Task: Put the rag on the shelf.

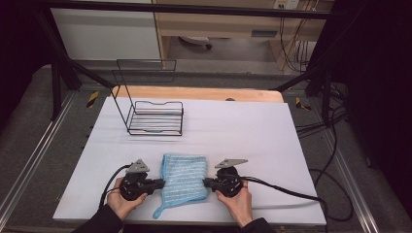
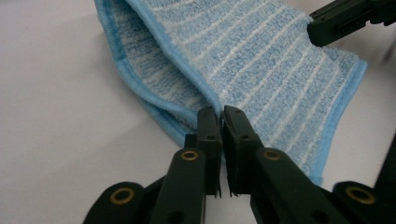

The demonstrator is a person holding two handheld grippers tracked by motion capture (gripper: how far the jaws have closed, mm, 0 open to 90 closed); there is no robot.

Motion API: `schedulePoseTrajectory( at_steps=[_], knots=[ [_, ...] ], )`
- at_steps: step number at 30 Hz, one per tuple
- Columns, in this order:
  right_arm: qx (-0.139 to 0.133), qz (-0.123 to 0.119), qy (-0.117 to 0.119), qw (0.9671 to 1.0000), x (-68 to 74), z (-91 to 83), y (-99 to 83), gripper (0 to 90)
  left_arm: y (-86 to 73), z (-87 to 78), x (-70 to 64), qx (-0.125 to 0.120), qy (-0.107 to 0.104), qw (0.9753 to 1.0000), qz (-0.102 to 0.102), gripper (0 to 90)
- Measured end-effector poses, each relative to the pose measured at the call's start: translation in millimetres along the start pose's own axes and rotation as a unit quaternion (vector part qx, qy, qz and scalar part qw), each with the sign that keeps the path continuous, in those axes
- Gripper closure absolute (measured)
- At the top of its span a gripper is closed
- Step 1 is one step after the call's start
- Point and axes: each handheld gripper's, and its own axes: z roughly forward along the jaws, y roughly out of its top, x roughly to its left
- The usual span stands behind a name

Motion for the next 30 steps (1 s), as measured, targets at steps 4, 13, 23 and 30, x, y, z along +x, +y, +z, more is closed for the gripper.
schedulePoseTrajectory(
  at_steps=[4,13,23,30],
  knots=[
    [-0.003,-0.017,-0.005,0.9998,-0.8,3.3,-2.2,76.1,1.4,-5.9,2.8,-0.017,0.011,0.9998,0.0,72.0],
    [-0.067,-0.03,-0.002,0.9973,-15.5,-19.9,5.8,38.6,24.2,-20.3,22.4,-0.045,0.044,0.998,-0.012,34.1],
    [-0.073,-0.046,-0.007,0.9962,-26.1,-28.3,5.4,16.9,63.2,-5.3,38.3,-0.04,0.072,0.996,-0.035,18.2],
    [-0.058,-0.051,-0.009,0.997,-26.8,-25.4,4.0,15.9,70.1,28.2,55.9,0.0,0.104,0.9933,-0.05,27.1]
  ],
)
